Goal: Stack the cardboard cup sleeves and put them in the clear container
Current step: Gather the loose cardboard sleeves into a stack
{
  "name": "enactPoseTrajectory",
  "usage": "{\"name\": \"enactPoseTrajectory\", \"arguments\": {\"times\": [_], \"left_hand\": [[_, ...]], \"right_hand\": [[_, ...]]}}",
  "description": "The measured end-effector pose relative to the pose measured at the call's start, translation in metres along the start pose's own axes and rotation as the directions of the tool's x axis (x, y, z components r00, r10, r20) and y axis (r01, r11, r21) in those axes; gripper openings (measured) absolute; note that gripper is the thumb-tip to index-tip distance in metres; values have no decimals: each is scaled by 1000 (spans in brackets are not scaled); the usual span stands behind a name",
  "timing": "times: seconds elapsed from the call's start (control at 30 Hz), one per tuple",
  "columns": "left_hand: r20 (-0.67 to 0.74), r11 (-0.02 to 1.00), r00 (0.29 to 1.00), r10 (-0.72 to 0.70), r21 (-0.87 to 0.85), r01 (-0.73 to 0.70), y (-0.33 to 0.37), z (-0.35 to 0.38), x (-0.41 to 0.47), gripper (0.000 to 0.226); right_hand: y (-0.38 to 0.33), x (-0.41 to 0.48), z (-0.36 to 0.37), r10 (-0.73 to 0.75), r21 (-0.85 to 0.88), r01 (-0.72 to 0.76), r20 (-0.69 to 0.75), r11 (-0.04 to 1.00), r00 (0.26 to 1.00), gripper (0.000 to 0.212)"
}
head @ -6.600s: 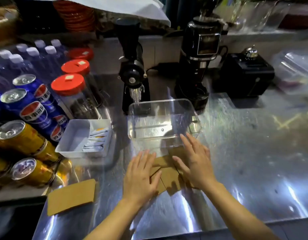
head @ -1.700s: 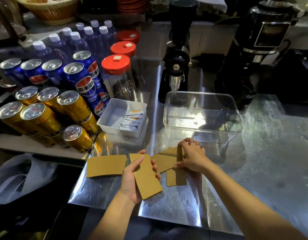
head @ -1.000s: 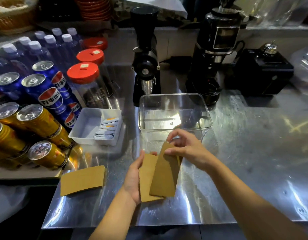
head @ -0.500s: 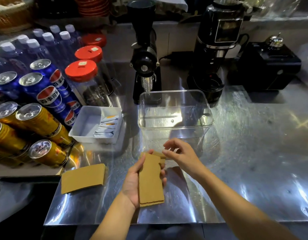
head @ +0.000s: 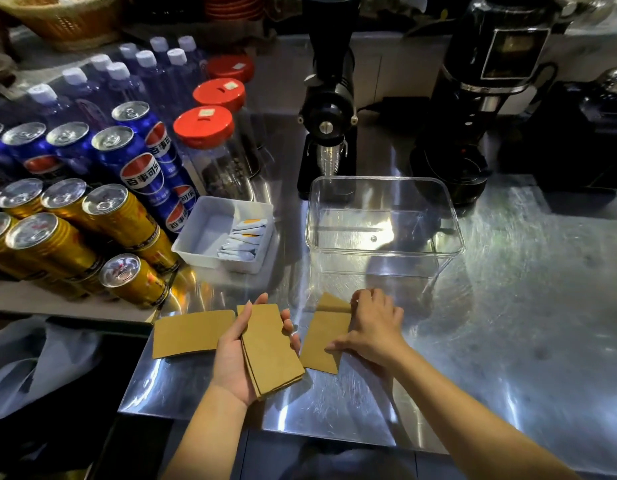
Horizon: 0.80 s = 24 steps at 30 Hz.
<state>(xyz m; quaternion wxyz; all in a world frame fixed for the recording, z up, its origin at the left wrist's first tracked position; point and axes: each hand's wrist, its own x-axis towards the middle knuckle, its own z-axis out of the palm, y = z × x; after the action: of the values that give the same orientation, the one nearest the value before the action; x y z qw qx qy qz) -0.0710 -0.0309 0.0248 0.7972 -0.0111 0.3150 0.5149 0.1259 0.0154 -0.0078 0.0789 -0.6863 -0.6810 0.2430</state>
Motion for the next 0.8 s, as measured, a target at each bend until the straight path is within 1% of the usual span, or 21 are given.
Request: {"name": "enactPoseTrajectory", "arguments": {"times": [0.1,0.2,0.27,0.3,0.33,0.4,0.47,0.57,0.63,0.7,0.8], "left_hand": [[-13,1000,1000,6,6,-6,-2,-2,-2,29],[-27,1000,999,17,2,-17,-2,-4,-3,28],[-32,1000,999,24,3,-24,-1,-5,-3,27],[-35,1000,999,30,6,-30,0,-6,-2,27],[-37,999,998,40,12,-40,1,-7,-1,27],[-52,998,997,65,18,-64,3,-8,1,28],[-75,996,993,87,13,-86,5,-9,5,28],[-82,998,994,69,7,-68,5,-9,12,26],[-68,999,997,23,32,-21,4,-6,17,25],[-60,994,997,-39,95,44,0,0,22,27],[-65,961,985,-157,222,167,-9,11,31,39]], "right_hand": [[-2,5,-3,8,-27,-7,49,1000,999,85],[-3,10,-7,21,-10,-20,68,1000,997,80],[-3,11,-8,5,73,-10,69,997,998,68],[-1,11,-7,-6,166,-6,74,986,997,61],[0,9,-7,-18,284,-6,83,959,996,53],[2,4,-10,-37,508,-8,79,861,996,42],[4,0,-19,-57,648,31,19,761,998,37],[6,-2,-36,-24,792,69,-68,606,997,31],[7,-4,-47,15,865,65,-83,498,996,26],[8,-6,-57,14,899,56,-69,434,998,24],[2,-10,-62,-53,934,24,-6,358,999,24]]}}
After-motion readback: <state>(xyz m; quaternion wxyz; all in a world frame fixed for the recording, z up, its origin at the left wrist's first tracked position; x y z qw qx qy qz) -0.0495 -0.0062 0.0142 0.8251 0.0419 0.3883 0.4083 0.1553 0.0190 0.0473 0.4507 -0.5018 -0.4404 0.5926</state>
